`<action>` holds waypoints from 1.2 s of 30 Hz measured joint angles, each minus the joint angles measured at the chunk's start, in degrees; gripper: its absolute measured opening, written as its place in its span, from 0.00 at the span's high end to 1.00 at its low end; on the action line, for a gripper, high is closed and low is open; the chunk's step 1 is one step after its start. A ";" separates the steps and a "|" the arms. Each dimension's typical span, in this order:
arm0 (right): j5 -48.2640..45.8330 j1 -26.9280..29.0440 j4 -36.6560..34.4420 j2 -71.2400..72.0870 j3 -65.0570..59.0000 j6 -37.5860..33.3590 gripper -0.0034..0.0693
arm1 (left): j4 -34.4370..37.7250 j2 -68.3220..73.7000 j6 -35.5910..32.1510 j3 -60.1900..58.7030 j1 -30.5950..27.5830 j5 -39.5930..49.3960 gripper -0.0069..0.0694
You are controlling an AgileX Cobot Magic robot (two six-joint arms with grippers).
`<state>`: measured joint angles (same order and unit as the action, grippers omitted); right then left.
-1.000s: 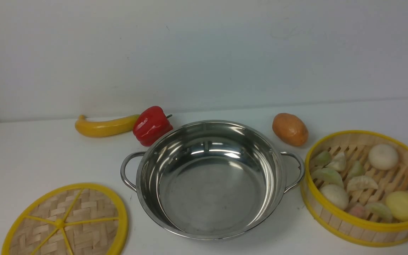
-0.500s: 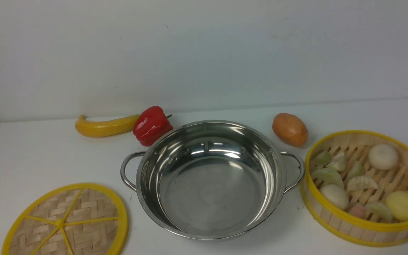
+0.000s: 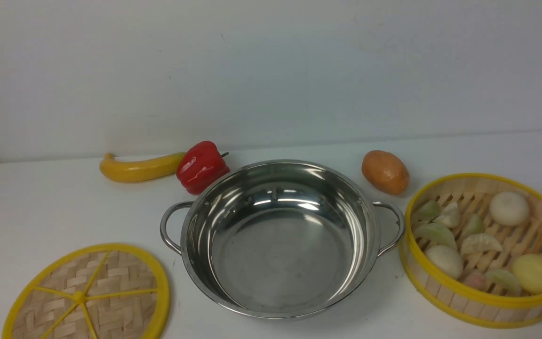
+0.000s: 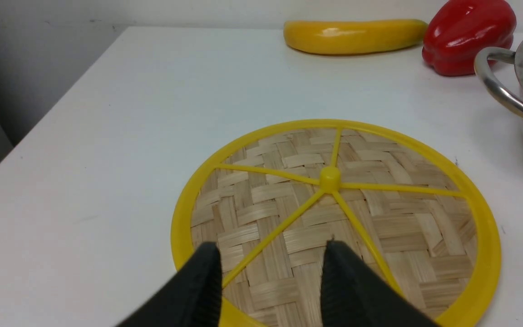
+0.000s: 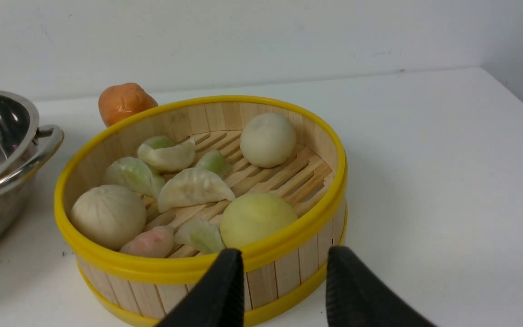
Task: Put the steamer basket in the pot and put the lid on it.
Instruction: Use the right arm to lift the steamer closest to it
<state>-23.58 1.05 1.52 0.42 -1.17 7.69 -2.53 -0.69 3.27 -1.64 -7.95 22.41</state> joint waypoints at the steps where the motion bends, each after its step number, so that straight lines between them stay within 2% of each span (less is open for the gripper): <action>1: 0.00 0.00 0.00 0.00 0.00 0.00 0.62 | 0.00 0.00 0.00 0.00 0.00 0.00 0.53; 10: 0.56 0.00 -0.93 0.00 0.18 0.00 0.62 | 0.00 0.00 0.00 0.00 0.00 0.00 0.53; 16: -2.24 0.00 -3.07 0.00 10.86 -0.06 0.62 | 0.00 0.00 0.00 0.00 0.00 0.00 0.53; 21: -14.28 0.00 -4.69 -2.64 24.39 -0.12 0.62 | 0.00 0.00 0.00 0.00 0.00 0.00 0.53; 23: -25.53 0.00 -5.58 -6.63 32.51 -0.12 0.62 | 0.00 0.00 0.00 0.00 0.00 0.00 0.53; 26: -34.39 0.00 -6.88 -11.09 39.65 -0.12 0.62 | 0.00 0.00 0.00 0.00 0.00 0.00 0.53; 30: -37.62 0.00 -9.75 -13.84 43.29 -0.16 0.62 | 0.00 0.00 0.00 0.00 0.00 0.00 0.53; 36: -36.68 0.00 -16.43 -14.35 43.84 -0.16 0.62 | 0.00 0.00 0.00 0.00 0.00 0.00 0.53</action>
<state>-60.26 1.05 -14.91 -13.92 42.67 7.53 -2.53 -0.69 3.27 -1.64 -7.95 22.41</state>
